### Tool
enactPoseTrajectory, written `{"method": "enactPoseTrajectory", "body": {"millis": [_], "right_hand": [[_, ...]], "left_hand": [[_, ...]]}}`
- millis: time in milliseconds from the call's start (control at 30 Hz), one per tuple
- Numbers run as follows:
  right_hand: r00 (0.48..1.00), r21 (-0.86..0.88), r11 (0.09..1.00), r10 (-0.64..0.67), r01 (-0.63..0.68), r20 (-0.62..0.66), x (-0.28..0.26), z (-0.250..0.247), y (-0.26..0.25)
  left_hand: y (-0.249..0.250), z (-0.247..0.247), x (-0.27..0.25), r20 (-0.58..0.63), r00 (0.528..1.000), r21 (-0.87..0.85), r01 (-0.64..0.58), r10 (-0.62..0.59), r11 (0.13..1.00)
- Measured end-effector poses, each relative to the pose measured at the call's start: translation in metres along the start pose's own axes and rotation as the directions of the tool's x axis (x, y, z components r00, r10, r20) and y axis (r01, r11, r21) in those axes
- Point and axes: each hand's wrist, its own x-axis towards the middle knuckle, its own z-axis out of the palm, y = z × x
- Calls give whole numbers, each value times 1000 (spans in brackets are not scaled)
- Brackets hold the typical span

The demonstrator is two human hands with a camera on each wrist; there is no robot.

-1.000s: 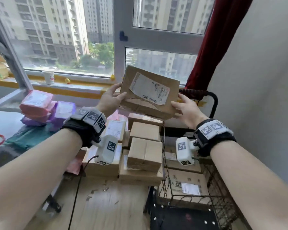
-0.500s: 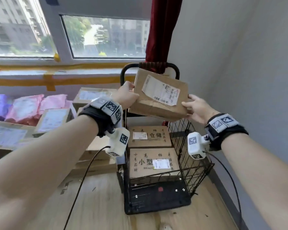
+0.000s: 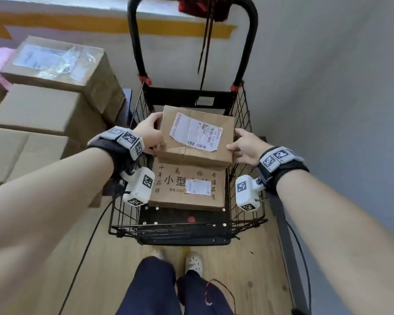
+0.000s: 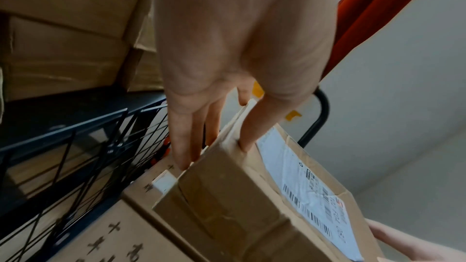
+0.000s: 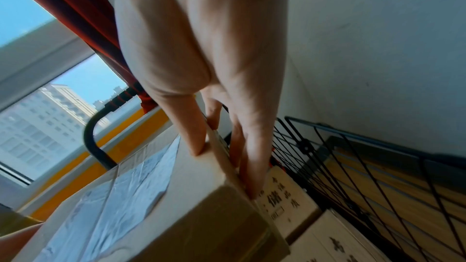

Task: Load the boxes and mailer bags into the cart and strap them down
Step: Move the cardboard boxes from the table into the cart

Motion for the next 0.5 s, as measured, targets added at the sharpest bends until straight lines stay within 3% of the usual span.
{"method": "enactPoseTrajectory", "body": {"millis": [233, 500], "right_hand": [[969, 9, 973, 229, -231, 89, 84, 4, 43], [866, -34, 873, 487, -486, 118, 162, 29, 103]], "left_hand": [[-39, 31, 72, 145, 978, 94, 137, -149, 986], [-98, 61, 141, 308, 873, 183, 335, -377, 924]]}}
